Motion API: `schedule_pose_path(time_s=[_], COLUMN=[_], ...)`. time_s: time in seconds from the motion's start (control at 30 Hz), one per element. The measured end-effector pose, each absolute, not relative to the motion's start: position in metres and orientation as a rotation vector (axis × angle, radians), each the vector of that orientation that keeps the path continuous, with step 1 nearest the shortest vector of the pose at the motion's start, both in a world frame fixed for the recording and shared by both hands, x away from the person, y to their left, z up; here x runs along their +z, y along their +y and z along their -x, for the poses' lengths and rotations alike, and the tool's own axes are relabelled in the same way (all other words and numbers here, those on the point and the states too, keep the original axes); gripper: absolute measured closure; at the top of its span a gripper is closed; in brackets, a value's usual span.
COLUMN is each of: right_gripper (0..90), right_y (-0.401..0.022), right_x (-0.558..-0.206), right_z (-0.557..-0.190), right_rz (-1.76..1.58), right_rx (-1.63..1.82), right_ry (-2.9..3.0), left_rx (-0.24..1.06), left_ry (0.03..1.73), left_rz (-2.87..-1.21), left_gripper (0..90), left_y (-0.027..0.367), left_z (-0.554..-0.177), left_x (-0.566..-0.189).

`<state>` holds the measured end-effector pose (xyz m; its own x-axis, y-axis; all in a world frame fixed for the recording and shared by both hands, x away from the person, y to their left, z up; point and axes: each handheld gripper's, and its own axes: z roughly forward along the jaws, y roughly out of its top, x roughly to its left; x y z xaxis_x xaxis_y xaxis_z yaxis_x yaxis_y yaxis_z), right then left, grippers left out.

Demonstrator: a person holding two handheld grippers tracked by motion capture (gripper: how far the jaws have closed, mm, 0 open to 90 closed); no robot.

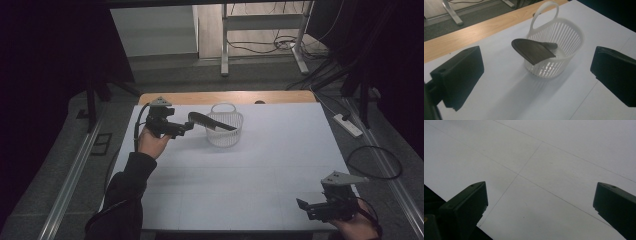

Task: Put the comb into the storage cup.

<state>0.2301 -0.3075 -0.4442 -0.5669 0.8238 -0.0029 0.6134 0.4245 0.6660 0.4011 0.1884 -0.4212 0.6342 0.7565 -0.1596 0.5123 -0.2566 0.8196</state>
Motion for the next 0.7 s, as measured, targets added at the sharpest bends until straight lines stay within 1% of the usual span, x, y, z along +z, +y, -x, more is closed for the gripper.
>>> schedule_pose_path(time_s=[0.4, 0.7], right_gripper=[0.0, 0.0], right_y=[-0.307, -0.308], right_x=[-0.444, -0.444], right_z=[-0.230, -0.229], right_rz=[-1.231, -1.228], right_rx=[0.893, 0.899], right_ry=[2.352, 2.345], left_rx=[0.313, 0.322], left_ry=[1.005, 1.012], left_rz=[-1.912, -1.922], left_gripper=[0.0, 0.0], left_y=[0.196, 0.195], left_z=[-0.391, -0.384], left_x=[-0.429, -0.431])
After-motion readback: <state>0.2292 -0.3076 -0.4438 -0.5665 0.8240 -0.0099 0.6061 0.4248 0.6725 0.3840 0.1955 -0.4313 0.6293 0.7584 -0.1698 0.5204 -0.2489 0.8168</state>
